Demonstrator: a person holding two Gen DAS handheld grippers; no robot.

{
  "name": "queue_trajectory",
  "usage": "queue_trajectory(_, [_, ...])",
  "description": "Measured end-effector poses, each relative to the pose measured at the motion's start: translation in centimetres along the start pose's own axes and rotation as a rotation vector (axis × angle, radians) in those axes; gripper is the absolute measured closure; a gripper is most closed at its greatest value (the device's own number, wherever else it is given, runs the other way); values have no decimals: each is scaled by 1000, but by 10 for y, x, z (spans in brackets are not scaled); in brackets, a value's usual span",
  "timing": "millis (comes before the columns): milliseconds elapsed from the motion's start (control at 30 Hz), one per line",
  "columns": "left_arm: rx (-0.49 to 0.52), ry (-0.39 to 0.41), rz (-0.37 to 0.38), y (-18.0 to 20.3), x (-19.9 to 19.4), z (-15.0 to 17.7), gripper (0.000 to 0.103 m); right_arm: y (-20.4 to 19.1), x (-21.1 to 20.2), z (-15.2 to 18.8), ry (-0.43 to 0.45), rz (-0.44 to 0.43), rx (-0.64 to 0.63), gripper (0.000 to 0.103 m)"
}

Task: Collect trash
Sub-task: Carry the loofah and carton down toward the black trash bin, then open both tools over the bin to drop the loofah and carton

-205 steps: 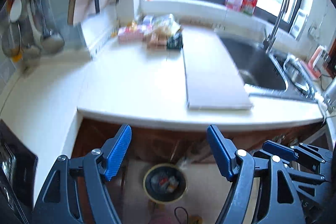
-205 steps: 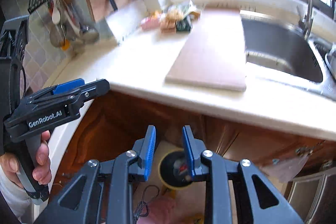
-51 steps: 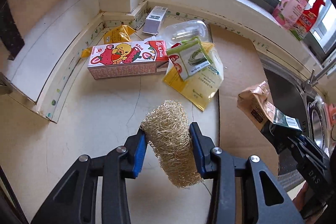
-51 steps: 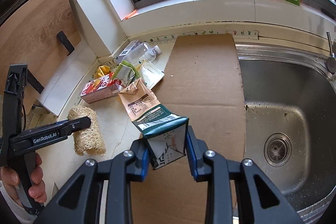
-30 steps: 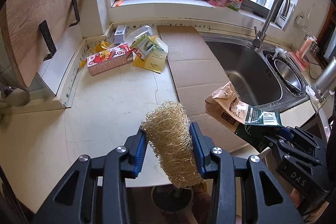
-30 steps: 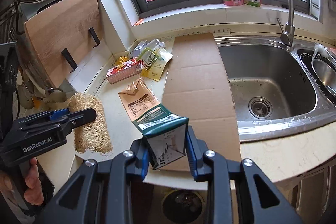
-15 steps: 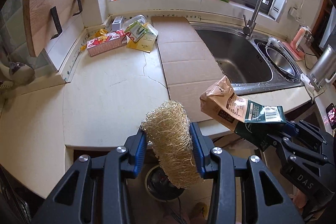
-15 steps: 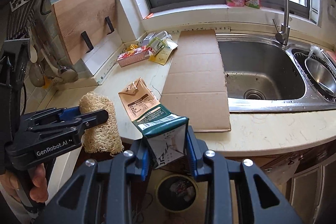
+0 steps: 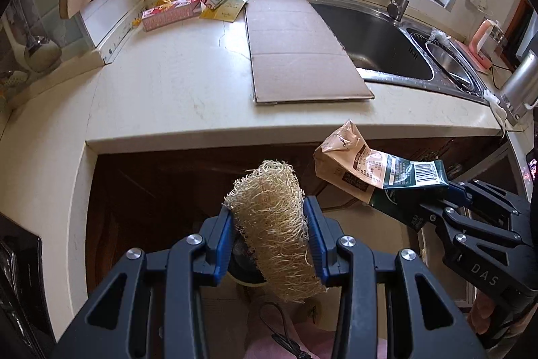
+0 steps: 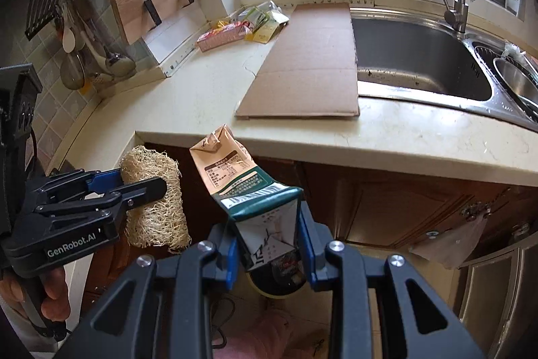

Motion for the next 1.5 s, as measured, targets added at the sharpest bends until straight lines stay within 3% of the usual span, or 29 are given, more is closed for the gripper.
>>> queue_trajectory(333, [-59,-116,-12,-10,82,55,65,18,66,53,-128,-3,23,73])
queue_trajectory(700, [-96,-255,-40,-27,224,124,65,54,208,133,-311,11,136,73])
queue_trajectory(967, [-135,-350,-52,-46,314,159,64,59,297,177,-419,33,106,73])
queue_trajectory(1033, [-136,-369,-50,-50,326,169,62,56,316,184,-452,38,83,72])
queue_trajectory(1167, [-129,-399,-66,-61,342,175,41,50,342,190,-509,20,76,71])
queue_trajectory(1267, [-124,-395,-76,-67,339,178,32,47,348,188,-521,7,84,64])
queue_trajectory(1500, [-120,-408,-100,-75,318,176,31,38,329,175,-519,20,66,60])
Point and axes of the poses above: each gripper's, at about its wrist camera, not at the fingertips, and x roughly the way its jaws point, y to its right, z to its underside, the point moved 3 cm from there along x, roughly the way its jaws point, and after that the axes turned 1 degree about y, right-handed, at the moved point
